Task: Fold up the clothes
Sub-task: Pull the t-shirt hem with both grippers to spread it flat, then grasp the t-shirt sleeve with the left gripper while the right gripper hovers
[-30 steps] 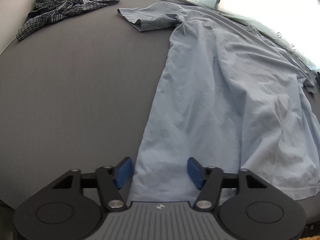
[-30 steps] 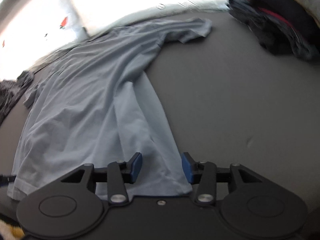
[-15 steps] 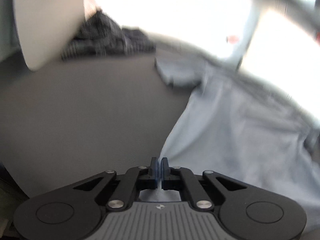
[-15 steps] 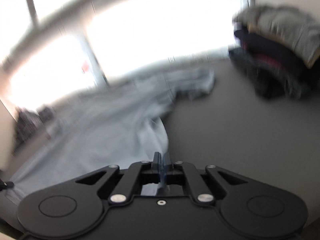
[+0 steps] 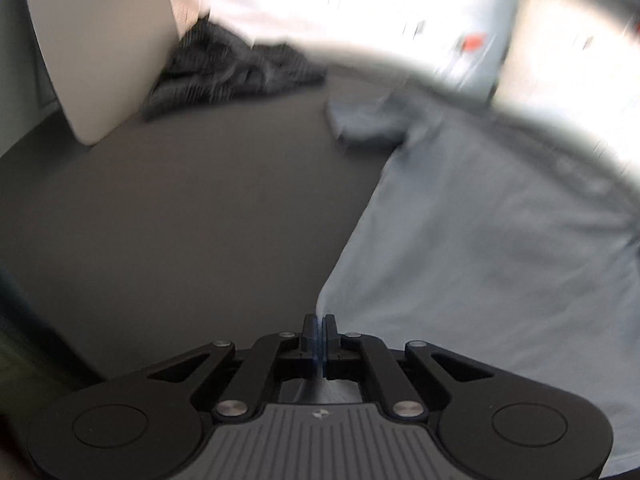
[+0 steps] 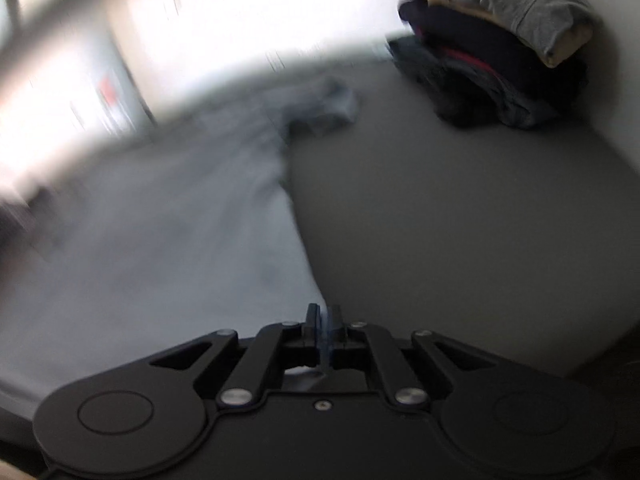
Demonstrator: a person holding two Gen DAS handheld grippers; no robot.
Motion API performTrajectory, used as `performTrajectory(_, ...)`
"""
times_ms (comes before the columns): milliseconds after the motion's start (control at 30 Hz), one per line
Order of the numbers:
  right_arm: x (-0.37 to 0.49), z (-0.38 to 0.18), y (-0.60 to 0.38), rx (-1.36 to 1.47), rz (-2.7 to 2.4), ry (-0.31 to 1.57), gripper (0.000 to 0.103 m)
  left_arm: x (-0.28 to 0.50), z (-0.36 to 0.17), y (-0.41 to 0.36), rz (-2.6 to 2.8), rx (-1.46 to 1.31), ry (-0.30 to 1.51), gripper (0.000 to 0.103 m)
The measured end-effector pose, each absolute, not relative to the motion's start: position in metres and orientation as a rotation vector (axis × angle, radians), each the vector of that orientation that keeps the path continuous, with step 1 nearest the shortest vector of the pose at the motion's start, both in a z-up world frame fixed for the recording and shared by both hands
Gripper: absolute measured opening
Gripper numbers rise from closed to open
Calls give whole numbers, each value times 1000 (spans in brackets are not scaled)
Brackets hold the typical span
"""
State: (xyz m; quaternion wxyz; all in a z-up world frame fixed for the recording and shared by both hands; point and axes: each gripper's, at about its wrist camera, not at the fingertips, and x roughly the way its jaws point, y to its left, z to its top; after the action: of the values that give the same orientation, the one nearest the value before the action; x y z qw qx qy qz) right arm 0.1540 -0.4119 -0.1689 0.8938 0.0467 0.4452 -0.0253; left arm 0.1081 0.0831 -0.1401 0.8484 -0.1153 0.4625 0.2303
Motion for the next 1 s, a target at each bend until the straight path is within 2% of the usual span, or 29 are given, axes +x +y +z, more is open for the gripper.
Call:
performTrajectory(67,154,-172,-401,-11,-62,950,9,108,-146,87,496,-258,1015,7)
performTrajectory(133,152,-169,-398,-13,-70,939,33,104,-148,92,509,-247,1033,8)
performTrajectory(200,153,-168,-397,35,-72,936,37,101,-151,98,521,-262,1043,9)
performTrajectory(367,169,-166,-374,66,-55,927,54,101,-156,125,517,-360,1039,27)
performTrajectory(400,175,-166,-367,65,-46,925,61,104,-155,130,517,-361,1039,30)
performTrajectory(433,181,-166,-360,66,-35,923,69,109,-156,136,515,-357,1041,36)
performTrajectory(467,187,-166,-351,66,-23,921,73,114,-155,141,509,-356,1039,42)
performTrajectory(533,198,-165,-332,62,0,917,87,124,-155,152,494,-358,1036,47)
performTrajectory(633,219,-168,-301,53,38,927,97,141,-152,170,479,-358,1036,50)
performTrajectory(767,253,-177,-255,45,109,961,102,169,-147,198,462,-351,1018,59)
performTrajectory(1000,323,-202,-180,16,165,976,103,239,-152,249,434,-345,1018,62)
